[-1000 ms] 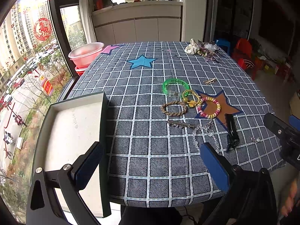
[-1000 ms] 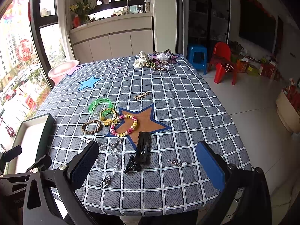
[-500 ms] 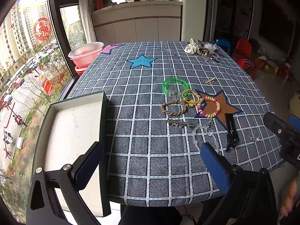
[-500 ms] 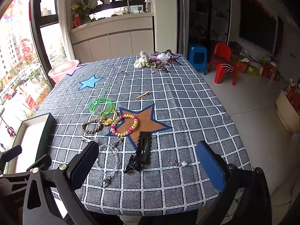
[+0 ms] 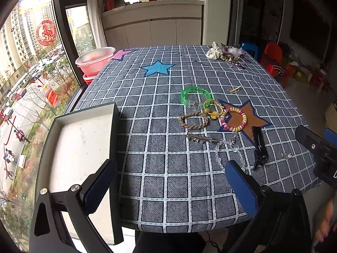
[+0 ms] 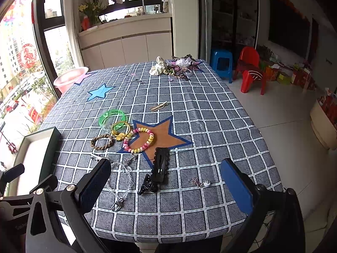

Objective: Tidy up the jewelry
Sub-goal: 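Grasp the green bangle with the left tool while the right tool grasps the pink-yellow beaded bracelet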

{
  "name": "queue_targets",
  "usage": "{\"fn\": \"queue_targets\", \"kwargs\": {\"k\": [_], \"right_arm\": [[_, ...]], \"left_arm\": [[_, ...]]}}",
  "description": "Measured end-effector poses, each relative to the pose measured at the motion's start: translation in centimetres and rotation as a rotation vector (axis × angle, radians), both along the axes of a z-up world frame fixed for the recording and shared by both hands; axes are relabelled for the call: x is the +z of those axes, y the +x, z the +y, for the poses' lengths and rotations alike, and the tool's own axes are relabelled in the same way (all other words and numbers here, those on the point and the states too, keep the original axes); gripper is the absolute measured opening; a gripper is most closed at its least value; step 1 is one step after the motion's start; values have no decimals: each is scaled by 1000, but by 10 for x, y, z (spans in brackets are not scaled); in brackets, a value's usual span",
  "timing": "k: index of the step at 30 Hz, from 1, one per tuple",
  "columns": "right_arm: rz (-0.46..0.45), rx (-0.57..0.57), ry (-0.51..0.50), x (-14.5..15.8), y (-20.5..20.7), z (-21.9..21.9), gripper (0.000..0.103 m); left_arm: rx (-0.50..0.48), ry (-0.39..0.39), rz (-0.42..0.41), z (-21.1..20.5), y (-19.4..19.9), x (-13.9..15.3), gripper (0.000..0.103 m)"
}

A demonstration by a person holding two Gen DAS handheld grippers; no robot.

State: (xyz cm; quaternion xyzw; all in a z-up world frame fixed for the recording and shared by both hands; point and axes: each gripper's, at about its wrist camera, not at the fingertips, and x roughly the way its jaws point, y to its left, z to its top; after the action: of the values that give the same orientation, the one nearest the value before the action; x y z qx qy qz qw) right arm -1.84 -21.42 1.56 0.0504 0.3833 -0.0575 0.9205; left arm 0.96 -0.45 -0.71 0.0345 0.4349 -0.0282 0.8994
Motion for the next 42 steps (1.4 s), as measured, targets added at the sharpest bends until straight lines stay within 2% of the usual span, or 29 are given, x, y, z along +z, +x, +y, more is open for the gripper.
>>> {"fn": "queue_targets", "kwargs": {"k": [6, 12, 18, 21, 27, 33, 37, 38, 40, 42], "right_arm": [[-16, -16, 47, -3, 2, -16, 103], [-14, -37, 96, -7, 9, -43, 103], [137, -32, 36, -30, 34, -46, 103], [181, -2, 47, -42, 49, -40, 103], [230, 57, 51, -61, 82, -21, 103], [265, 95, 7, -75, 129, -7, 103], [306, 128, -18, -90, 157, 0, 97], [317, 136, -28, -94, 162, 2, 93], [345, 154, -33, -103, 169, 5, 75], [354, 162, -27, -109, 174, 5, 71]], "left_arm": [[-17, -46, 41, 5, 14, -7, 103], [-19, -66, 86, 13, 51, -14, 103], [-28, -50, 82, 12, 105, -18, 103], [-63, -40, 103, 6, 138, -24, 103], [-89, -33, 131, -5, 193, -41, 103], [-125, -22, 163, -18, 224, -60, 100], [-142, -30, 211, -25, 238, -77, 99], [-148, -31, 221, -27, 240, -80, 92], [-161, -30, 252, -30, 244, -88, 88], [-165, -22, 261, -33, 245, -93, 88]]}}
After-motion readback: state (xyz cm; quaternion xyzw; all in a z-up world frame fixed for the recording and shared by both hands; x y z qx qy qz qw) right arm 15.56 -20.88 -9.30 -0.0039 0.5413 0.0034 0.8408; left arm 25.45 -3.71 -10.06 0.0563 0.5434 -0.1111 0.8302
